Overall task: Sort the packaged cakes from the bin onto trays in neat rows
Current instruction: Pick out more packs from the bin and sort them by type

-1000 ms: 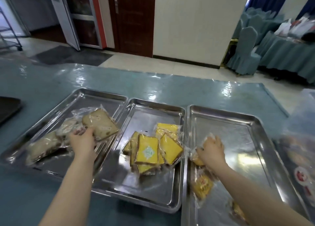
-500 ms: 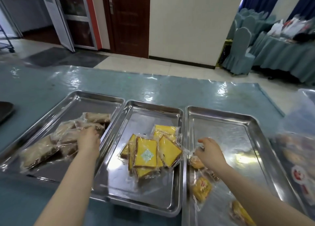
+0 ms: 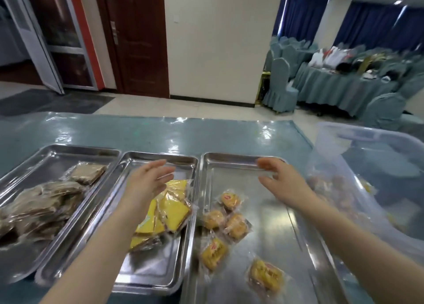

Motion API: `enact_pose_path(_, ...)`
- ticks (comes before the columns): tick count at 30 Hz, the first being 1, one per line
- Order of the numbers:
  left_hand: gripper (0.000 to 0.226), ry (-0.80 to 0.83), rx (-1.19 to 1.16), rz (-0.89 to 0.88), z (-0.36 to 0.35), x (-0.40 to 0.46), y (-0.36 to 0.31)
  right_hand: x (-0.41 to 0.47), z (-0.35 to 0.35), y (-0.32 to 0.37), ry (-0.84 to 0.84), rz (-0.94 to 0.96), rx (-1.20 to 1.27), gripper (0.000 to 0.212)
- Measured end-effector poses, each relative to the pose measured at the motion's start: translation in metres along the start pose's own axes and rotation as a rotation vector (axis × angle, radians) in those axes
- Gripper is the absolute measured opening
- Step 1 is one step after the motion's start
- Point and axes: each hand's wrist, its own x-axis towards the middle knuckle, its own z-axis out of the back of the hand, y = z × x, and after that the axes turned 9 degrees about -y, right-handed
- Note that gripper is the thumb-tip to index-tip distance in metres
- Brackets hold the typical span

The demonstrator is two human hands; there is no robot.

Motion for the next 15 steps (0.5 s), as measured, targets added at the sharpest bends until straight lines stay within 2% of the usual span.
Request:
enact_pose_path(2, 0.017, 0.073, 0.029, -0.009, -0.030, -0.015, 0.001, -0.001, 0.038, -0.010, -0.046, 0.048, -0.001, 0.032)
enact_pose_path(6, 0.018, 0.150, 0.054, -0.015, -0.097, -0.043, 0.011, -0.011, 0.107, -0.044, -0.009, 0.076, -0.016, 0.030)
enact_pose_path(11, 0.018, 0.205, 0.094, -0.026, -0.193, -0.085, 0.027, -0.022, 0.186, -0.116, 0.002, 0.018, -0.079, 0.026)
enact_pose_path(15, 0.019, 0.272, 0.139, -0.064, -0.260, -0.116, 0.040, -0.023, 0.237, -0.185, 0.146, -0.062, -0.242, 0.031)
